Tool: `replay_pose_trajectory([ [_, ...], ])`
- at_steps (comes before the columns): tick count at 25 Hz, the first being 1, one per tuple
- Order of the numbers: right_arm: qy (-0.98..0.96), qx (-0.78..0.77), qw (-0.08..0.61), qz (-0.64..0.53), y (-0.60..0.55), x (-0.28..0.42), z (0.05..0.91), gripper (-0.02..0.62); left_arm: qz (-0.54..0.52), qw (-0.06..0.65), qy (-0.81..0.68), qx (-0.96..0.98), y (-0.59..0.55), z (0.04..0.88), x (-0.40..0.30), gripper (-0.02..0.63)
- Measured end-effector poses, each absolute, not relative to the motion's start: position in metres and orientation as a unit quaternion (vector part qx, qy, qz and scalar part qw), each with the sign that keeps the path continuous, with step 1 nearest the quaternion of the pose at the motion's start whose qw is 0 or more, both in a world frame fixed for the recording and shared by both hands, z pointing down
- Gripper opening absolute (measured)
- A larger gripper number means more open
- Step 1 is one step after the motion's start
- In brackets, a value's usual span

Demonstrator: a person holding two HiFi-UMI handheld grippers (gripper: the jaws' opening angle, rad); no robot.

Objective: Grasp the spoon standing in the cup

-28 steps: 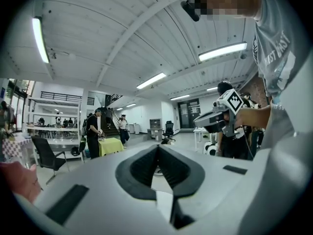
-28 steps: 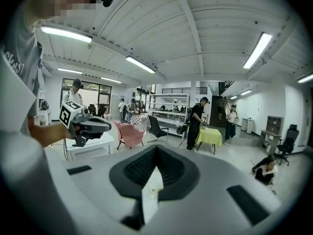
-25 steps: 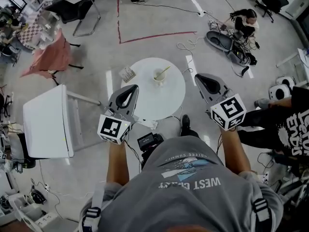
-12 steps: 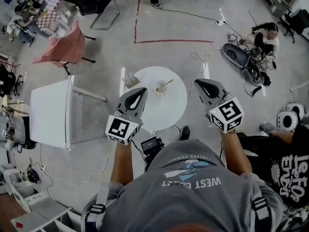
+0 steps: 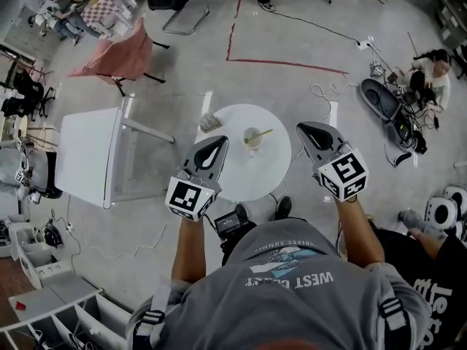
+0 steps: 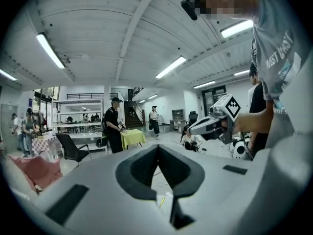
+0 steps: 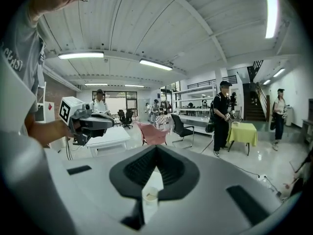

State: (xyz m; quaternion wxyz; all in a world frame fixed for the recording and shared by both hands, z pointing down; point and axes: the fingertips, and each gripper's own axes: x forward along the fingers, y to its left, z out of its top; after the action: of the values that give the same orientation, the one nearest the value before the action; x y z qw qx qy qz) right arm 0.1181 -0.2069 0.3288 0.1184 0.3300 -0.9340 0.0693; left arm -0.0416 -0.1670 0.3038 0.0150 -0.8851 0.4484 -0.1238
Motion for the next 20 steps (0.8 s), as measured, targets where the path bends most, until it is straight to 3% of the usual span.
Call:
replay_pose_trajectory([
  [20,-0.899,0.392,0.132,0.143,-0.283,0.088,0.418,0.002,-0.135,-0.043,0.446,-0.884,-0.205,0.373,-0.107,0.005],
])
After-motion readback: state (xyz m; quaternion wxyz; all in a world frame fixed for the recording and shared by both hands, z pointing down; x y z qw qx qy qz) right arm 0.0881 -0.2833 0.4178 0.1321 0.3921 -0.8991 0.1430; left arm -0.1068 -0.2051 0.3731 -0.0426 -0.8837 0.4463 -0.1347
